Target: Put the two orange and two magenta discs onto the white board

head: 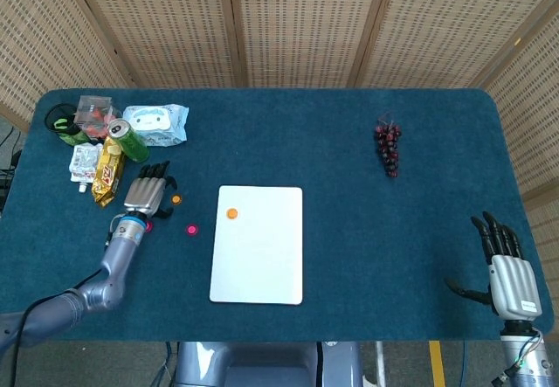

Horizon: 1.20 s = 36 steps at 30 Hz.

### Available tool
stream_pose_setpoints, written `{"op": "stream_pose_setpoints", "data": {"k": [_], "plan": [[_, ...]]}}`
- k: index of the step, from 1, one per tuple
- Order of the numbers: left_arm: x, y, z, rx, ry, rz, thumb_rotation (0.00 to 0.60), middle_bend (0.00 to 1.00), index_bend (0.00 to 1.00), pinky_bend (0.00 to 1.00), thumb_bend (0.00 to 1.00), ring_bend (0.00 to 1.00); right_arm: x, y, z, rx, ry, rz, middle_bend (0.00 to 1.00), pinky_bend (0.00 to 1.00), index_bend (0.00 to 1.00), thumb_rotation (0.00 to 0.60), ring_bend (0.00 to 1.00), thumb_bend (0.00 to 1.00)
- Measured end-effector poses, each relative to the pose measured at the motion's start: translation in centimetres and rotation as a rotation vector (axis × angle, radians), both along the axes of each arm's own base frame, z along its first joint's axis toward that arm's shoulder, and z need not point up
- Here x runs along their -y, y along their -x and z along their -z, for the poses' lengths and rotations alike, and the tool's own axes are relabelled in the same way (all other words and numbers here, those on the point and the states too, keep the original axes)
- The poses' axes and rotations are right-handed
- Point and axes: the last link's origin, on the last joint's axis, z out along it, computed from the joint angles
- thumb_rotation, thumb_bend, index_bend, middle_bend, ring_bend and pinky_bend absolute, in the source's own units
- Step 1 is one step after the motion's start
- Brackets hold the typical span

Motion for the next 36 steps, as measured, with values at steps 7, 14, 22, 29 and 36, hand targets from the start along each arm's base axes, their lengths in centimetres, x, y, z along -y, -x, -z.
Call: {"op": "stream_pose_setpoints", "data": {"k": [7, 14, 22, 29, 36], "plan": [[-0.1, 0.2, 0.5, -0.013, 0.013, -0.024, 0.600, 0.00, 0.43, 0.00, 0.33, 0.00, 0.0, 0.0, 0.0, 0.002, -0.001, 0.001, 0.00, 0.00, 0.00, 0.600, 0.00, 0.13], [-0.2, 0.1, 0.5, -0.007, 0.017, -0.019, 0.600, 0.00, 0.67, 0.00, 0.34, 0.00, 0.0, 0.0, 0.0, 0.004, 0.000, 0.002, 0.00, 0.00, 0.00, 0.600, 0.00, 0.13], [0.1, -0.2, 0.5, -0.007, 0.018, -0.002, 0.600, 0.00, 0.72, 0.00, 0.35, 0.00, 0.0, 0.0, 0.0, 0.005, -0.001, 0.002, 0.00, 0.00, 0.00, 0.600, 0.00, 0.13], [0.1, -0.4, 0.6, -0.012, 0.016, 0.004, 0.600, 0.00, 0.73, 0.00, 0.35, 0.00, 0.0, 0.0, 0.0, 0.006, -0.001, 0.002, 0.00, 0.00, 0.00, 0.600, 0.00, 0.13], [0.1, -0.9, 0.2, 0.006, 0.005, 0.015, 0.600, 0.00, 0.73, 0.00, 0.35, 0.00, 0.0, 0.0, 0.0, 0.007, -0.001, 0.003, 0.00, 0.00, 0.00, 0.600, 0.00, 0.13]]}}
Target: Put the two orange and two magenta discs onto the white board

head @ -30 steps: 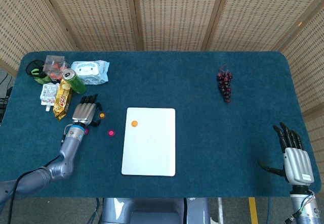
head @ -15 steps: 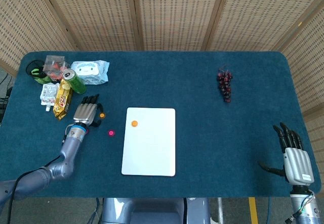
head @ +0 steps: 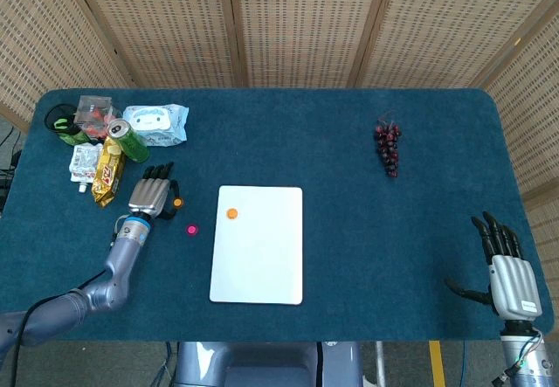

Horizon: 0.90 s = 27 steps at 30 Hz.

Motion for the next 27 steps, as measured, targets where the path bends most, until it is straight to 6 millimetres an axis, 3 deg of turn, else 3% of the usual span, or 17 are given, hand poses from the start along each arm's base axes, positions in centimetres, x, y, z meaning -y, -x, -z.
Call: {"op": "stream_pose_setpoints", "data": {"k": [12, 19, 27], "plan": [[1.4, -4.6, -0.4, 0.076, 0.017, 0.109, 0.600, 0.00, 0.73, 0.00, 0.35, 0.00, 0.0, 0.0, 0.0, 0.003, -0.002, 0.001, 0.00, 0.00, 0.00, 0.600, 0.00, 0.13], [2.3, -9.6, 2.0, 0.099, 0.089, 0.207, 0.600, 0.00, 0.73, 0.00, 0.35, 0.00, 0.0, 0.0, 0.0, 0.007, -0.003, 0.002, 0.00, 0.00, 0.00, 0.600, 0.00, 0.13], [2.4, -13.6, 5.0, 0.101, 0.135, 0.205, 0.600, 0.00, 0.73, 0.00, 0.35, 0.00, 0.0, 0.1, -0.1, 0.012, -0.008, 0.002, 0.00, 0.00, 0.00, 0.600, 0.00, 0.13]]}}
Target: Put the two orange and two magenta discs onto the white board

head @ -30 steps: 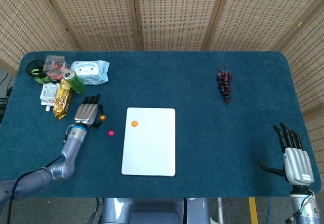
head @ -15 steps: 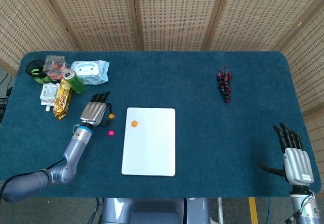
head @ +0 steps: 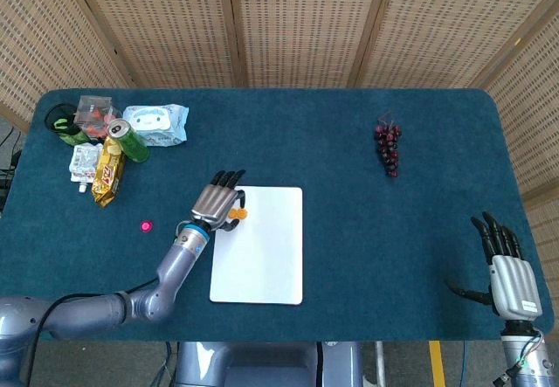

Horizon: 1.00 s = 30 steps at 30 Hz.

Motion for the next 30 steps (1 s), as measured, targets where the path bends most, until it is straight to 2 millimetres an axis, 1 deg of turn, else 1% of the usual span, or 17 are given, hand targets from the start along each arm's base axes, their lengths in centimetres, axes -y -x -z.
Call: {"op": "stream_pose_setpoints", "data": {"k": [3, 7, 9, 10, 11, 12, 14, 16, 17, 21, 25, 30], "plan": [[-0.1, -1.3, 0.9, -0.013, 0.002, 0.004, 0.600, 0.00, 0.73, 0.00, 0.35, 0.00, 0.0, 0.0, 0.0, 0.002, -0.001, 0.001, 0.00, 0.00, 0.00, 0.600, 0.00, 0.13], [-0.5, -1.7, 1.2, -0.023, -0.022, 0.006, 0.600, 0.00, 0.73, 0.00, 0.35, 0.00, 0.0, 0.0, 0.0, 0.009, -0.003, 0.002, 0.00, 0.00, 0.00, 0.600, 0.00, 0.13], [-0.7, -1.7, 1.3, -0.022, -0.028, 0.005, 0.600, 0.00, 0.68, 0.00, 0.34, 0.00, 0.0, 0.0, 0.0, 0.010, -0.004, 0.002, 0.00, 0.00, 0.00, 0.600, 0.00, 0.13], [-0.7, -1.7, 1.4, -0.021, -0.029, 0.005, 0.600, 0.00, 0.60, 0.00, 0.33, 0.00, 0.0, 0.0, 0.0, 0.010, -0.004, 0.002, 0.00, 0.00, 0.00, 0.600, 0.00, 0.13], [-0.8, -1.7, 1.5, -0.019, -0.031, 0.005, 0.600, 0.00, 0.48, 0.00, 0.33, 0.00, 0.0, 0.0, 0.0, 0.011, -0.004, 0.002, 0.00, 0.00, 0.00, 0.600, 0.00, 0.13], [-0.8, -1.8, 1.7, -0.017, -0.031, 0.006, 0.600, 0.00, 0.41, 0.00, 0.32, 0.00, 0.0, 0.0, 0.0, 0.010, -0.004, 0.002, 0.00, 0.00, 0.00, 0.600, 0.00, 0.13], [-0.8, -1.8, 2.0, -0.011, -0.024, 0.007, 0.600, 0.00, 0.22, 0.00, 0.30, 0.00, 0.0, 0.0, 0.0, 0.009, -0.003, 0.002, 0.00, 0.00, 0.00, 0.600, 0.00, 0.13], [-0.7, -1.9, 2.2, -0.004, -0.011, 0.008, 0.600, 0.00, 0.12, 0.00, 0.29, 0.00, 0.0, 0.0, 0.0, 0.010, -0.003, 0.002, 0.00, 0.00, 0.00, 0.600, 0.00, 0.13], [-0.7, -1.9, 2.3, -0.002, -0.008, 0.009, 0.600, 0.00, 0.09, 0.00, 0.29, 0.00, 0.0, 0.0, 0.0, 0.010, -0.004, 0.003, 0.00, 0.00, 0.00, 0.600, 0.00, 0.13], [-0.7, -1.9, 2.2, 0.004, -0.010, 0.013, 0.600, 0.00, 0.08, 0.00, 0.29, 0.00, 0.0, 0.0, 0.0, 0.009, -0.006, 0.002, 0.00, 0.00, 0.00, 0.600, 0.00, 0.13], [-0.6, -1.8, 1.7, 0.020, -0.025, 0.018, 0.600, 0.00, 0.08, 0.00, 0.30, 0.00, 0.1, 0.1, 0.0, 0.007, -0.009, 0.003, 0.00, 0.00, 0.00, 0.600, 0.00, 0.13], [-0.1, -1.5, 1.0, 0.028, -0.030, 0.035, 0.600, 0.00, 0.16, 0.00, 0.31, 0.00, 0.0, 0.0, 0.0, 0.008, -0.007, 0.003, 0.00, 0.00, 0.00, 0.600, 0.00, 0.13]]}}
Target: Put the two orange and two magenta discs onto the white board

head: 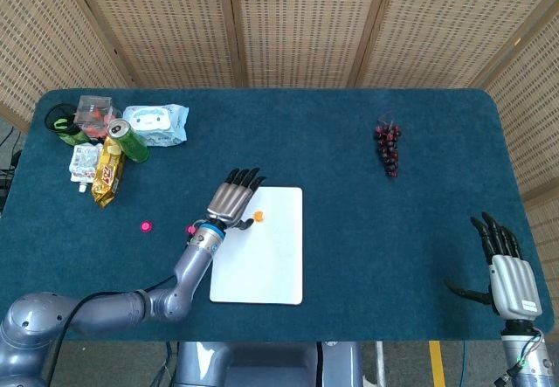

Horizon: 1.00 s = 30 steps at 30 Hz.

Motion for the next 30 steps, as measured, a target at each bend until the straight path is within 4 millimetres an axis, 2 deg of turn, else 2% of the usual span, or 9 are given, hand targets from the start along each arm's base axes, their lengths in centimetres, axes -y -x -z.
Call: {"op": "stream_pose_setpoints", "data": {"k": [4, 7, 12, 15, 19, 24, 30], "plan": [[1.1, 1.7, -1.2, -0.017, -0.002, 0.017, 0.600, 0.00, 0.25, 0.00, 0.31, 0.00, 0.0, 0.0, 0.0, -0.001, 0.000, 0.000, 0.00, 0.00, 0.00, 0.600, 0.00, 0.13], [2.1, 4.3, -2.7, -0.043, -0.009, 0.016, 0.600, 0.00, 0.33, 0.00, 0.32, 0.00, 0.0, 0.0, 0.0, -0.002, 0.000, -0.001, 0.00, 0.00, 0.00, 0.600, 0.00, 0.13], [3.9, 8.2, -4.3, -0.024, -0.019, -0.010, 0.600, 0.00, 0.34, 0.00, 0.32, 0.00, -0.1, -0.1, 0.0, -0.005, 0.000, -0.003, 0.00, 0.00, 0.00, 0.600, 0.00, 0.13], [5.3, 11.4, -5.1, -0.014, -0.021, -0.034, 0.600, 0.00, 0.35, 0.00, 0.32, 0.00, -0.1, -0.1, 0.0, -0.007, 0.002, -0.003, 0.00, 0.00, 0.00, 0.600, 0.00, 0.13], [5.8, 13.9, -5.6, -0.014, -0.025, -0.059, 0.600, 0.00, 0.35, 0.00, 0.32, 0.00, -0.1, -0.1, 0.1, -0.008, 0.004, -0.001, 0.00, 0.00, 0.00, 0.600, 0.00, 0.13], [5.6, 15.1, -5.7, -0.018, -0.033, -0.056, 0.600, 0.00, 0.35, 0.00, 0.32, 0.00, -0.1, -0.2, 0.1, -0.008, 0.005, 0.000, 0.00, 0.00, 0.00, 0.600, 0.00, 0.13], [5.4, 15.0, -5.3, -0.016, -0.036, -0.052, 0.600, 0.00, 0.37, 0.00, 0.32, 0.00, -0.1, -0.1, 0.1, -0.004, 0.004, 0.001, 0.00, 0.00, 0.00, 0.600, 0.00, 0.13]]}}
